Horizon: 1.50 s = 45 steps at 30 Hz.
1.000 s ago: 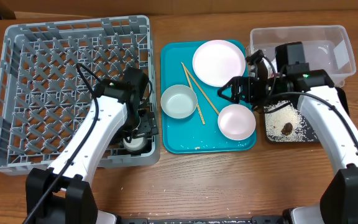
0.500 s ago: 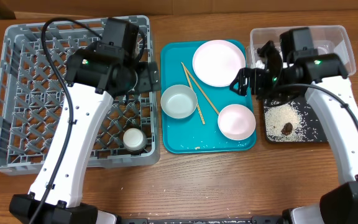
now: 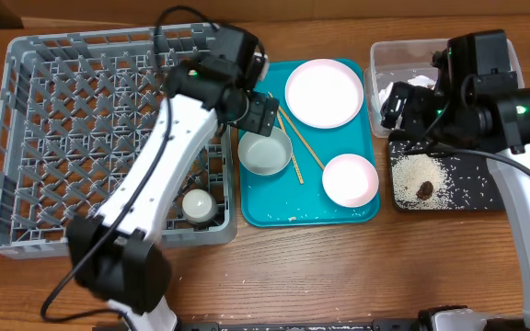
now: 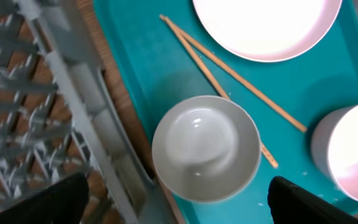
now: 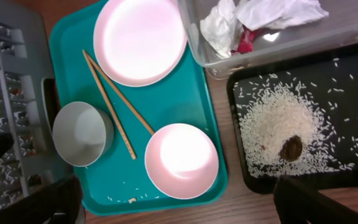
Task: Sort waste into correct bins and load items into the dishwasher
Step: 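Move left gripper over the grey bowl on the teal tray, then lower left gripper and grasp the grey bowl's rim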
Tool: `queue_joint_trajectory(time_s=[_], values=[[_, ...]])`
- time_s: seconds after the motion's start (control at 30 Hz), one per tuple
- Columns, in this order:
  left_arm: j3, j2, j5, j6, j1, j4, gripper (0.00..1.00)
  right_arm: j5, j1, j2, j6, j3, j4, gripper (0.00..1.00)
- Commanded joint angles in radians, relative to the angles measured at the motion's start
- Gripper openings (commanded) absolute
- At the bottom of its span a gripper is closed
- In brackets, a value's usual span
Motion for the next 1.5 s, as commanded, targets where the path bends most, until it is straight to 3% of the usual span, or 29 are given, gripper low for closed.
queue_joint_trajectory(time_s=[0.0,0.47,1.13,1.47], values=[[0.000,0.071,0.011,0.130,-0.006,0.035,0.93,0.025,0.000,-0.004,0.009,0.019,-0.005,1.00],[-0.005,0.187,0.087,0.292,-0.006,0.082,0.83,0.025,0.000,-0.004,0.008,0.019,-0.010,1.00],[-0.013,0.194,0.086,0.411,-0.006,0.112,0.79,0.025,0.000,-0.004,0.009,0.019,-0.010,1.00],[-0.013,0.279,0.090,0.425,-0.006,0.103,0.77,0.025,0.000,-0.004,0.008,0.019,-0.010,1.00]])
